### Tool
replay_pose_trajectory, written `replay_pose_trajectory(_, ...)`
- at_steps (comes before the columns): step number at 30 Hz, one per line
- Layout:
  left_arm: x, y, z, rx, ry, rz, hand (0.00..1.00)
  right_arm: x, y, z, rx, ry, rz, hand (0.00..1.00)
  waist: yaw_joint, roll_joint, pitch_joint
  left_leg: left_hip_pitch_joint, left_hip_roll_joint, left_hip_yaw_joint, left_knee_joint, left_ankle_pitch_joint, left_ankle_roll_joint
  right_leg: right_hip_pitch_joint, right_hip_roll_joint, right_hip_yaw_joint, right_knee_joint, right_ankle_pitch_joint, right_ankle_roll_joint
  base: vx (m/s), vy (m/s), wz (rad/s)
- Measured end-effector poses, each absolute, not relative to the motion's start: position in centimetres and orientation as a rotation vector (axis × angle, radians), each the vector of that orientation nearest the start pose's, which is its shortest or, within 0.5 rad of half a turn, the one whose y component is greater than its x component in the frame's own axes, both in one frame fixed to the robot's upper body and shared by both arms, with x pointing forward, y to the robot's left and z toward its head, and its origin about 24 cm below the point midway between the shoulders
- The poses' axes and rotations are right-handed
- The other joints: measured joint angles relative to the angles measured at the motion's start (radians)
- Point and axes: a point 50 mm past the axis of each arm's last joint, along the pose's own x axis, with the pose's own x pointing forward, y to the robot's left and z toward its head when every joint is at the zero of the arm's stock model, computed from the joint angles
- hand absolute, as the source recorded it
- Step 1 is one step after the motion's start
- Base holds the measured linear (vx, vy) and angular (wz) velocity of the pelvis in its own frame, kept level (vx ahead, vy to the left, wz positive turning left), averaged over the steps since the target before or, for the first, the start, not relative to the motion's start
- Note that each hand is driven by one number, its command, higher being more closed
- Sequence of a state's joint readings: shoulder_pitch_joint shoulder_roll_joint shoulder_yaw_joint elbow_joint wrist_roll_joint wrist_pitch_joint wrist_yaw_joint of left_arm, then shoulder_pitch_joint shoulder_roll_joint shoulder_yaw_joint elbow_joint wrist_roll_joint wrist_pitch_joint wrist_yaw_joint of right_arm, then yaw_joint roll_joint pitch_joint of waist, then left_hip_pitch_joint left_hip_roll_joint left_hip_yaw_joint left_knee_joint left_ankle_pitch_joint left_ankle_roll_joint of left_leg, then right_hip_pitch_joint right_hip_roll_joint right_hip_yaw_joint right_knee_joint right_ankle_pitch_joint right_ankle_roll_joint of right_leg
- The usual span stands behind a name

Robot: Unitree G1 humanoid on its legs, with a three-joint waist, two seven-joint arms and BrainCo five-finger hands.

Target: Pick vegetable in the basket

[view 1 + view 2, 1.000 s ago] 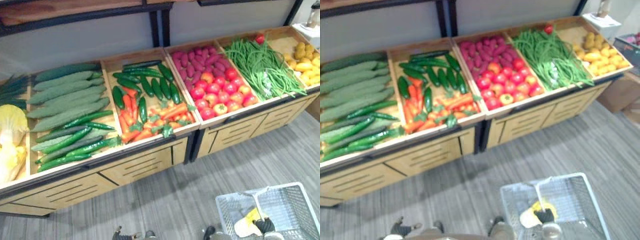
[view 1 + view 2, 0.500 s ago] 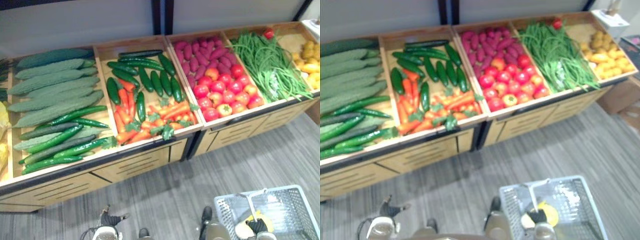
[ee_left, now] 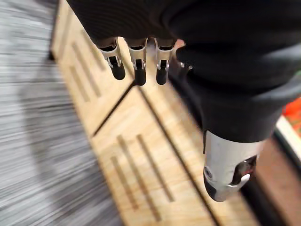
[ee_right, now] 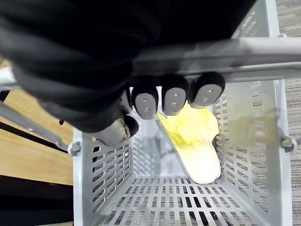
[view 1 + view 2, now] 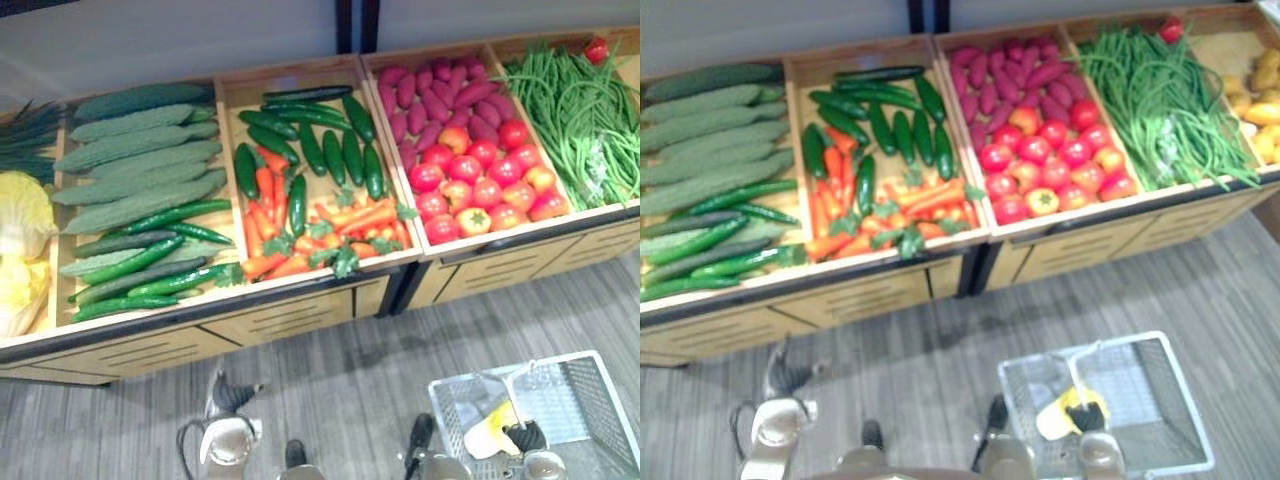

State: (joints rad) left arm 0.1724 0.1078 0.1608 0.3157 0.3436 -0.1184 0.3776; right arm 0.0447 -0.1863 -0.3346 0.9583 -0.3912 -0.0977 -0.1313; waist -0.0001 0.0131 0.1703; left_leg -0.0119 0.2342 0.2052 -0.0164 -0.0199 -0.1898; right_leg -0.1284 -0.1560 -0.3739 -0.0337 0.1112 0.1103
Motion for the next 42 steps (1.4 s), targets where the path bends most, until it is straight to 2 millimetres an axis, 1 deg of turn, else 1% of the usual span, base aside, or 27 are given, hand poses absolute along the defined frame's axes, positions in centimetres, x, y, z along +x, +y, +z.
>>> replay_pose_trajectory(2, 19.8, 23.8, -0.1, 0.518, 0.112, 0.530, 0.00, 12.4, -27.1, -12.7, -0.442, 0.900, -0.324, 1.00, -0.002, 0.001, -0.002, 0.000, -0.003, 0.003, 0.001, -0.006, 0.005, -0.001, -0.002, 0.004, -0.004, 0.007, -0.001, -0.05, 0.013, -0.02)
replay_pose_trajectory(4, 20.2, 24.0, 1.5, 0.532, 0.027, 0.553, 0.00, 12.2, -27.1, -12.8, -0.444, 0.903, -0.328, 1.00, -0.002, 0.004, -0.006, 0.001, -0.003, 0.006, 0.003, -0.015, 0.008, -0.001, -0.002, 0.009, -0.004, 0.009, -0.001, -0.04, 0.002, -0.07)
replay_pose_trajectory(5, 20.8, 24.3, 2.9, 0.542, -0.038, 0.575, 0.00, 12.1, -27.3, -12.7, -0.447, 0.904, -0.331, 1.00, -0.005, 0.008, -0.010, 0.006, -0.004, 0.014, 0.008, -0.027, 0.008, -0.002, -0.002, 0.019, -0.004, 0.011, 0.000, -0.04, 0.005, -0.27)
replay_pose_trajectory(6, 21.0, 25.0, 4.0, 0.560, -0.082, 0.601, 0.00, 12.2, -27.4, -12.7, -0.452, 0.901, -0.330, 1.00, -0.007, 0.008, -0.011, 0.015, -0.006, 0.032, 0.016, -0.035, 0.009, -0.001, -0.003, 0.037, -0.008, 0.015, 0.000, -0.04, 0.006, -0.33)
replay_pose_trajectory(7, 21.1, 25.4, 4.6, 0.574, -0.104, 0.610, 0.00, 12.2, -27.5, -12.6, -0.455, 0.901, -0.329, 1.00, -0.008, 0.009, -0.012, 0.015, -0.007, 0.039, 0.021, -0.039, 0.010, -0.002, -0.003, 0.046, -0.011, 0.019, 0.000, -0.06, 0.009, -0.43)
replay_pose_trajectory(8, 21.4, 26.1, 6.1, 0.632, -0.166, 0.627, 0.00, 12.3, -27.8, -12.5, -0.470, 0.899, -0.321, 1.00, -0.018, 0.011, -0.017, 0.013, -0.013, 0.057, 0.026, -0.047, 0.013, -0.006, -0.005, 0.061, -0.022, 0.027, 0.003, -0.06, 0.009, -0.32)
replay_pose_trajectory(10, 21.9, 26.6, 7.6, 0.682, -0.224, 0.624, 0.00, 12.3, -28.2, -12.3, -0.487, 0.897, -0.318, 1.00, -0.027, 0.017, -0.023, 0.011, -0.019, 0.065, 0.026, -0.051, 0.013, -0.012, -0.007, 0.078, -0.034, 0.037, 0.006, -0.04, 0.012, -0.29)
replay_pose_trajectory(13, 23.6, 27.3, 10.1, 0.781, -0.309, 0.586, 0.00, 12.4, -29.1, -11.9, -0.512, 0.895, -0.304, 1.00, -0.032, 0.030, -0.028, 0.007, -0.028, 0.098, 0.026, -0.056, 0.015, -0.036, -0.009, 0.111, -0.046, 0.053, 0.008, 0.00, 0.008, -0.29)
replay_pose_trajectory(15, 25.4, 27.9, 11.3, 0.837, -0.321, 0.542, 0.00, 12.7, -29.5, -11.6, -0.518, 0.890, -0.291, 1.00, -0.046, 0.034, -0.029, -0.002, -0.031, 0.111, 0.026, -0.056, 0.015, -0.052, -0.008, 0.124, -0.054, 0.065, 0.005, 0.02, -0.001, -0.18)
replay_pose_trajectory(16, 26.4, 28.1, 11.6, 0.864, -0.311, 0.517, 0.00, 13.0, -29.5, -11.4, -0.518, 0.878, -0.284, 1.00, -0.056, 0.035, -0.027, -0.003, -0.032, 0.117, 0.026, -0.056, 0.015, -0.064, -0.008, 0.133, -0.054, 0.068, 0.003, 0.04, -0.003, -0.17)
replay_pose_trajectory(17, 27.0, 28.1, 11.7, 0.876, -0.303, 0.496, 0.00, 13.1, -29.5, -11.3, -0.518, 0.875, -0.280, 1.00, -0.058, 0.035, -0.026, -0.005, -0.032, 0.119, 0.026, -0.056, 0.015, -0.069, -0.007, 0.139, -0.053, 0.073, 0.004, 0.04, -0.007, -0.27)
replay_pose_trajectory(18, 28.4, 27.7, 12.0, 0.899, -0.284, 0.441, 0.00, 13.4, -29.5, -11.1, -0.520, 0.862, -0.275, 1.00, -0.059, 0.033, -0.023, -0.015, -0.034, 0.133, 0.027, -0.058, 0.013, -0.087, -0.006, 0.156, -0.052, 0.077, 0.004, 0.00, 0.000, -0.27)
replay_pose_trajectory(19, 28.9, 27.5, 12.2, 0.906, -0.283, 0.422, 0.00, 13.7, -29.5, -11.0, -0.521, 0.854, -0.274, 1.00, -0.060, 0.031, -0.022, -0.023, -0.035, 0.140, 0.028, -0.058, 0.013, -0.097, -0.006, 0.163, -0.050, 0.079, 0.003, 0.00, 0.001, -0.28)
replay_pose_trajectory(21, 30.8, 27.4, 13.0, 0.957, -0.274, 0.381, 0.00, 15.1, -29.2, -10.5, -0.527, 0.817, -0.264, 1.00, -0.080, 0.025, -0.003, -0.046, -0.038, 0.144, 0.038, -0.060, 0.014, -0.120, -0.009, 0.172, -0.050, 0.086, 0.000, -0.01, 0.005, -0.16)
replay_pose_trajectory(22, 31.8, 27.4, 13.8, 0.976, -0.271, 0.368, 0.00, 15.8, -29.0, -10.2, -0.535, 0.790, -0.254, 1.00, -0.081, 0.016, 0.014, -0.056, -0.037, 0.154, 0.047, -0.062, 0.012, -0.137, -0.007, 0.190, -0.050, 0.092, -0.001, 0.00, -0.004, -0.23)
replay_pose_trajectory(23, 32.2, 27.4, 14.2, 0.980, -0.273, 0.370, 0.00, 16.2, -29.0, -10.0, -0.539, 0.775, -0.250, 1.00, -0.081, 0.012, 0.026, -0.058, -0.037, 0.162, 0.051, -0.062, 0.012, -0.143, -0.006, 0.197, -0.049, 0.095, -0.003, 0.00, -0.013, -0.33)
replay_pose_trajectory(24, 32.9, 27.3, 15.0, 0.986, -0.279, 0.372, 0.00, 16.9, -28.8, -9.5, -0.547, 0.746, -0.245, 1.00, -0.081, 0.007, 0.051, -0.063, -0.037, 0.170, 0.056, -0.065, 0.012, -0.151, -0.004, 0.209, -0.050, 0.099, -0.004, -0.02, -0.017, -0.21)
replay_pose_trajectory(25, 33.5, 27.0, 15.5, 0.995, -0.285, 0.361, 0.00, 17.4, -28.8, -9.1, -0.551, 0.722, -0.247, 1.00, -0.084, 0.008, 0.063, -0.075, -0.036, 0.172, 0.062, -0.070, 0.014, -0.165, -0.004, 0.214, -0.049, 0.100, -0.004, -0.02, -0.012, -0.18)
replay_pose_trajectory(27, 34.1, 26.3, 16.2, 1.008, -0.308, 0.342, 0.00, 18.0, -28.8, -8.6, -0.556, 0.693, -0.248, 1.00, -0.084, 0.008, 0.089, -0.086, -0.034, 0.179, 0.075, -0.077, 0.013, -0.173, -0.002, 0.222, -0.049, 0.103, -0.005, -0.01, -0.009, -0.10)
replay_pose_trajectory(32, 34.7, 25.3, 16.8, 1.035, -0.322, 0.296, 0.00, 18.5, -28.5, -8.2, -0.566, 0.663, -0.238, 1.00, -0.079, 0.005, 0.107, -0.107, -0.030, 0.198, 0.094, -0.085, 0.008, -0.203, 0.002, 0.252, -0.044, 0.104, -0.006, 0.01, -0.015, -0.11)
replay_pose_trajectory(36, 35.1, 24.7, 16.8, 1.049, -0.323, 0.273, 0.00, 18.7, -28.4, -8.1, -0.567, 0.651, -0.238, 1.00, -0.074, 0.003, 0.113, -0.109, -0.029, 0.213, 0.100, -0.089, 0.007, -0.216, 0.003, 0.272, -0.036, 0.104, -0.006, 0.00, -0.008, -0.07)
replay_pose_trajectory(39, 35.2, 24.4, 17.0, 1.056, -0.333, 0.267, 0.00, 19.0, -28.3, -7.8, -0.567, 0.635, -0.240, 1.00, -0.076, 0.004, 0.135, -0.115, -0.027, 0.222, 0.125, -0.108, 0.011, -0.219, 0.003, 0.285, -0.031, 0.104, -0.006, -0.02, -0.008, -0.09)
replay_pose_trajectory(42, 35.3, 24.1, 16.9, 1.070, -0.335, 0.250, 0.00, 19.0, -28.1, -7.9, -0.562, 0.634, -0.240, 1.00, -0.075, 0.004, 0.137, -0.125, -0.023, 0.224, 0.133, -0.115, 0.009, -0.231, 0.005, 0.291, -0.026, 0.104, -0.005, -0.02, -0.016, -0.05)
